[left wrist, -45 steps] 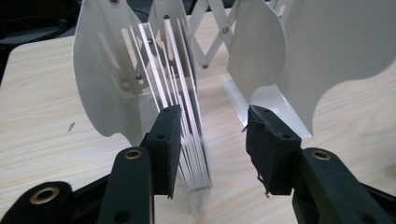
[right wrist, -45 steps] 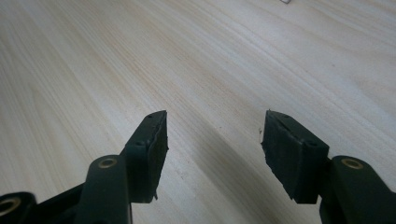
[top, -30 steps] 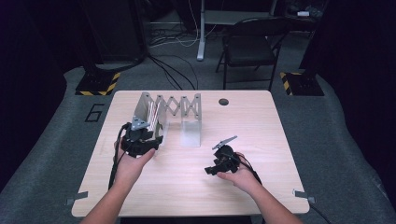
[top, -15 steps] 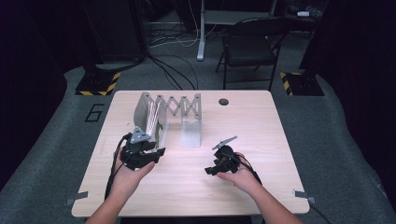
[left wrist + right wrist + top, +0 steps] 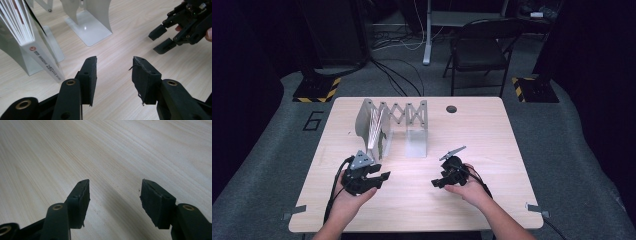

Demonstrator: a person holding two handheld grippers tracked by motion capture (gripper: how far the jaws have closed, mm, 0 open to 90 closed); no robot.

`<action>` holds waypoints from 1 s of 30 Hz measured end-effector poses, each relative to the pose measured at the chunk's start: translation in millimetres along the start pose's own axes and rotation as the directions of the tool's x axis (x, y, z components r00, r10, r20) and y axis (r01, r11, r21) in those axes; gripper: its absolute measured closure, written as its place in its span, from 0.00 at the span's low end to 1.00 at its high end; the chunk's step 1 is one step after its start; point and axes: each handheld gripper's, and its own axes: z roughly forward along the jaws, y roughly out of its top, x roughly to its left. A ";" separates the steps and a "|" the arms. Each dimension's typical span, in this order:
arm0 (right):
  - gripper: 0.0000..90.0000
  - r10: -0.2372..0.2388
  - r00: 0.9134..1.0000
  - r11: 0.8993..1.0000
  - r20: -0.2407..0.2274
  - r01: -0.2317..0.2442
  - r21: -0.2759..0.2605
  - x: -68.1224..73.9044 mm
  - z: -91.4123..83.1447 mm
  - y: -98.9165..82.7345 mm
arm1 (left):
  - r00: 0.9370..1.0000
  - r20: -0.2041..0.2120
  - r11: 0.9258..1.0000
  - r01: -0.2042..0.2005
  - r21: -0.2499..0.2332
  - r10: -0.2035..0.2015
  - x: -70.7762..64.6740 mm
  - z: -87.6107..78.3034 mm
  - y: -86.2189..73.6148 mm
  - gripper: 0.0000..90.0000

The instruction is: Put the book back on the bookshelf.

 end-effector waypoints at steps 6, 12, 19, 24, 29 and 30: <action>0.45 0.007 1.000 1.000 -0.002 -0.007 0.002 0.2 0.0 -0.4 | 1.000 0.009 1.000 0.010 0.001 -0.010 0.0 8.0 -18.6 0.61; 0.45 0.009 1.000 1.000 0.003 -0.009 -0.003 -0.1 -0.2 -0.7 | 1.000 0.025 1.000 0.009 0.002 -0.009 2.9 14.7 -36.8 0.59; 0.45 0.010 1.000 1.000 0.005 -0.010 0.007 1.3 3.1 -1.0 | 0.999 0.018 0.999 0.037 -0.010 -0.037 12.3 19.3 -51.4 0.58; 0.45 0.000 1.000 1.000 0.007 0.000 0.002 1.6 3.6 -1.1 | 0.997 -0.002 0.997 0.077 -0.005 -0.077 18.2 21.9 -61.6 0.58; 0.45 0.009 1.000 1.000 0.004 -0.009 -0.001 1.6 3.4 -1.8 | 0.997 -0.007 0.997 0.070 -0.009 -0.070 17.4 25.5 -63.8 0.56; 0.45 0.008 1.000 1.000 0.005 -0.008 0.001 1.4 3.3 -2.0 | 0.996 -0.006 0.996 0.084 -0.013 -0.084 17.8 28.1 -64.8 0.56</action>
